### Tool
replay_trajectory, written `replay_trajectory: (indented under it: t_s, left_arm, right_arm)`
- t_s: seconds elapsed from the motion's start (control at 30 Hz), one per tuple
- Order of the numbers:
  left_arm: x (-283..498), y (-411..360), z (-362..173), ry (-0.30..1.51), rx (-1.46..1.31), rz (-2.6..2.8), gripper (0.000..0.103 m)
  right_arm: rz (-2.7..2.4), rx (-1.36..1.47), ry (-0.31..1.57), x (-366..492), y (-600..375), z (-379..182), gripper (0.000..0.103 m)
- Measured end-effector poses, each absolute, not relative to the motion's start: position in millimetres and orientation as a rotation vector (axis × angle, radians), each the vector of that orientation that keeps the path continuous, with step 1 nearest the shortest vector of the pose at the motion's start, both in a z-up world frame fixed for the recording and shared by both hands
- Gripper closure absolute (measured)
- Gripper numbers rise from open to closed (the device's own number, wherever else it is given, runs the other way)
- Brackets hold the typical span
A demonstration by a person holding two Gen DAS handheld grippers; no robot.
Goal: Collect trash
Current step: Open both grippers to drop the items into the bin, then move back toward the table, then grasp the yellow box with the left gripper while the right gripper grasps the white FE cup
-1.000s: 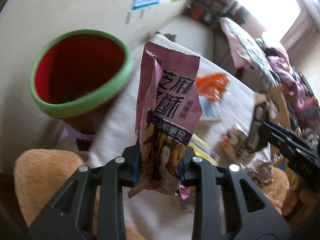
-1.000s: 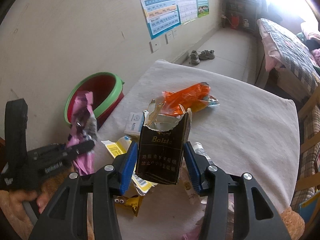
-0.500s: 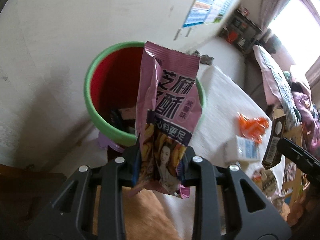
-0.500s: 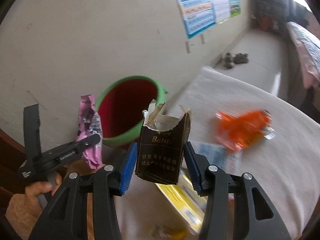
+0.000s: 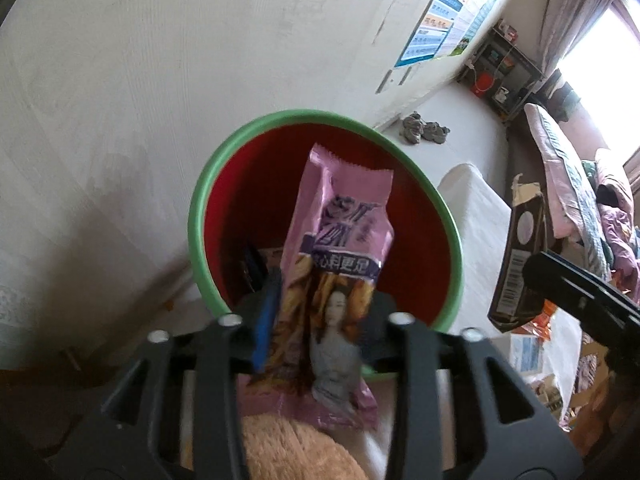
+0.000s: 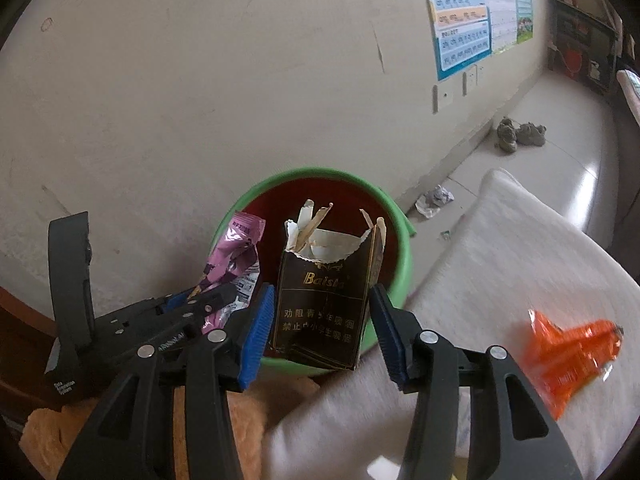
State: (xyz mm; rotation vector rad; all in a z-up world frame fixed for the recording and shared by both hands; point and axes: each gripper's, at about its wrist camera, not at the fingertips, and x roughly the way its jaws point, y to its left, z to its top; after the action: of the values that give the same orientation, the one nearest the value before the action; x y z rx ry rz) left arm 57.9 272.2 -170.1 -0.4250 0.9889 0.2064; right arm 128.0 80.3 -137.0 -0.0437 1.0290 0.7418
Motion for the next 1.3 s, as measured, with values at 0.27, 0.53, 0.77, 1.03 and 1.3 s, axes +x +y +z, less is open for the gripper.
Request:
replay_trajectory:
  t_s: [0.27,0.53,0.77,1.03,1.3]
  left_arm:
    - [50,271,-168,0.97,-0.457,0.209,0.055]
    - [34,237,-147,0.958,-0.429,0.138,0.055]
    - [18,170,-140,1.008,-0.386,-0.027,0.055]
    - [5,100,-176,1.176,-0.475,-0.184,0.055]
    - [8,61,-211,1.316,-0.473,-0.212,0.051]
  right_arm:
    - [0.736,-0.012,0.999,123,66,-129,0.039]
    - [0.684,0.039,0.964,107,6,-105,0.038]
    - [0.562,0.006,0.9,88,-76,-88,0.038]
    - [0.376,0.067,0.967,49,-177,-117,0.037]
    - [0.255,0.145,1.101,4,-239,-172,0.037]
